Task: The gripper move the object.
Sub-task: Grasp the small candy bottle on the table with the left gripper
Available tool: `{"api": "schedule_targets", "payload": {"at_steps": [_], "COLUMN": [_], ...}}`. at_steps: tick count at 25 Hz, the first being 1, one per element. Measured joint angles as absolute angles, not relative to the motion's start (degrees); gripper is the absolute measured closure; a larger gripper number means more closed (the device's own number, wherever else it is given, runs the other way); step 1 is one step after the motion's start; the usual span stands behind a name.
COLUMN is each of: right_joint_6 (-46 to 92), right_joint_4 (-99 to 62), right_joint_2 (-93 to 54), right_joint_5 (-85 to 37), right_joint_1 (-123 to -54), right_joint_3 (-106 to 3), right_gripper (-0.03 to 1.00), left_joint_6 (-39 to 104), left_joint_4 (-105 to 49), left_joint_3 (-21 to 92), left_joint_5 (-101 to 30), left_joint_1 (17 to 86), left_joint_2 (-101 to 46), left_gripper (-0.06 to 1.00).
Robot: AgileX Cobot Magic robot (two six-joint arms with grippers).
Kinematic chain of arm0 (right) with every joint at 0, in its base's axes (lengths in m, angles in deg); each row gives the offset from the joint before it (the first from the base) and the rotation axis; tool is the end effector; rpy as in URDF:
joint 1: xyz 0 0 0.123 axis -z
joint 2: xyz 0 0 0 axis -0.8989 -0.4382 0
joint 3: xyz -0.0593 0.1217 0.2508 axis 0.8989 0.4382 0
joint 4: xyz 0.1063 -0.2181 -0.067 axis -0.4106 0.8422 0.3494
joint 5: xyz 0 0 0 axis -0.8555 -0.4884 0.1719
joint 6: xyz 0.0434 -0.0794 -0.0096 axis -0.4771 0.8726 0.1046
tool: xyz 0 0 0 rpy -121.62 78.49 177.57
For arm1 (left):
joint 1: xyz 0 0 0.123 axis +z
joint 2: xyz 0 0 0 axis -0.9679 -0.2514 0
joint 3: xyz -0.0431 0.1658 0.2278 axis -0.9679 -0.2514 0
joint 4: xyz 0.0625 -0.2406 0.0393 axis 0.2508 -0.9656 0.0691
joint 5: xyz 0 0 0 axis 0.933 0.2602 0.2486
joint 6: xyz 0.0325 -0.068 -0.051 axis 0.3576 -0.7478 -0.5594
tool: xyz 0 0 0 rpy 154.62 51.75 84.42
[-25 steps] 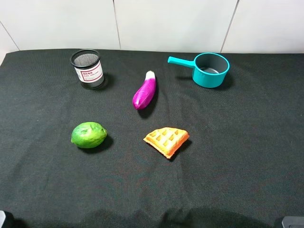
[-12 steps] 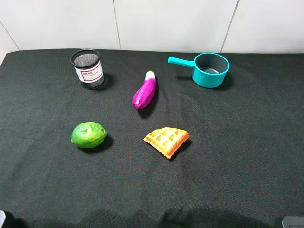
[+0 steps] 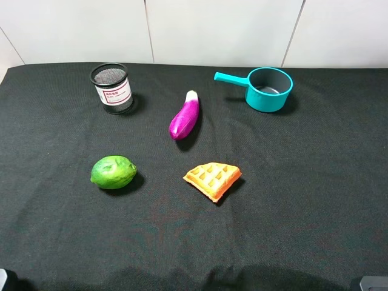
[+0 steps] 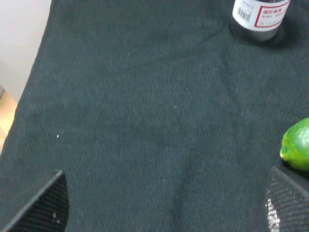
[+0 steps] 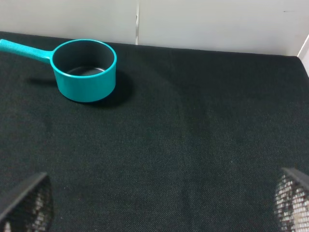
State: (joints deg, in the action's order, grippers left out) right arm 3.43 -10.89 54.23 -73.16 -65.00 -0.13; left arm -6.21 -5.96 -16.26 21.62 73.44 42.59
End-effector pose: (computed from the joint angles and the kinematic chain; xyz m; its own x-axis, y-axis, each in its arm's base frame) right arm -0.0041 0.0004 0.2800 -0.4140 -0.0621 -0.9082 -0.0444 0.9979 -0.0480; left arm 0.0032 0.0115 0.2745 -0.5049 0.0027 -0.8632 -0.0841 0.9951 0.0522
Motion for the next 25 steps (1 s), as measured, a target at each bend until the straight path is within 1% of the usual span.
{"api": "schedule_targets", "payload": {"at_steps": [17,25], "right_joint_6": [3.43,3.43], "right_joint_4": [-10.89,-10.89], "right_joint_2": [54.23,54.23], "right_joint_5": [-73.16,-73.16], "right_joint_1": [-65.0,-65.0], "right_joint_3": [-0.13,-0.13], "right_gripper": [0.27,0.27], "left_joint_6": [-6.21,-6.21], "left_joint_4": [-5.74,-5.79], "left_joint_3": [-14.49,-14.37], "left_joint_5": [19.84,17.12], "left_joint_1": [73.44,73.44], "left_joint_2": [17.98,10.99], "left_gripper": [0.1,0.1]}}
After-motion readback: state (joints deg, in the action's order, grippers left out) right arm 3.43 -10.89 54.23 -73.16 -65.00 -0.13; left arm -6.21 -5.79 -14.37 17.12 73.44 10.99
